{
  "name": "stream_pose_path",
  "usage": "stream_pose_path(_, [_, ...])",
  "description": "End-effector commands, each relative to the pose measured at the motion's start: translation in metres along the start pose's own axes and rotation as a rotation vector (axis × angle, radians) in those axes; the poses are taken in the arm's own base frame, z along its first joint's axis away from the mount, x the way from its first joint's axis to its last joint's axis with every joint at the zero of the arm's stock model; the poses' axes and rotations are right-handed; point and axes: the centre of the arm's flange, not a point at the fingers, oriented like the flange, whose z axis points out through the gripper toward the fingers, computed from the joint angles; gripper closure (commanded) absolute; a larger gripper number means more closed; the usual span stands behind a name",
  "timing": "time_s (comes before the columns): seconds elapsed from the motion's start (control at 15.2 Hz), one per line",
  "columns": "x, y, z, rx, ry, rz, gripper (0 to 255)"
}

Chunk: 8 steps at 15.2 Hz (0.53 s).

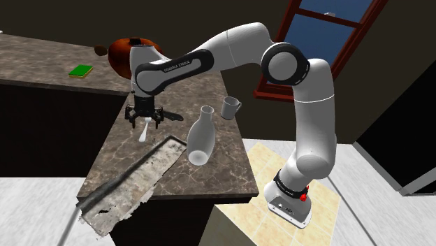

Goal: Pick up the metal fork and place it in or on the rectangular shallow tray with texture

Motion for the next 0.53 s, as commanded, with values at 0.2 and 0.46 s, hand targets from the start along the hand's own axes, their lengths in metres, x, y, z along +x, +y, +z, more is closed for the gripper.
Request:
stream_pose_path(0.2, [0.0000, 0.0001, 0.0001, 0.000, 0.000, 0.000, 255])
stream_pose_path(0.46, [0.0000, 0.0000, 0.0001, 0.000, 0.000, 0.000, 255])
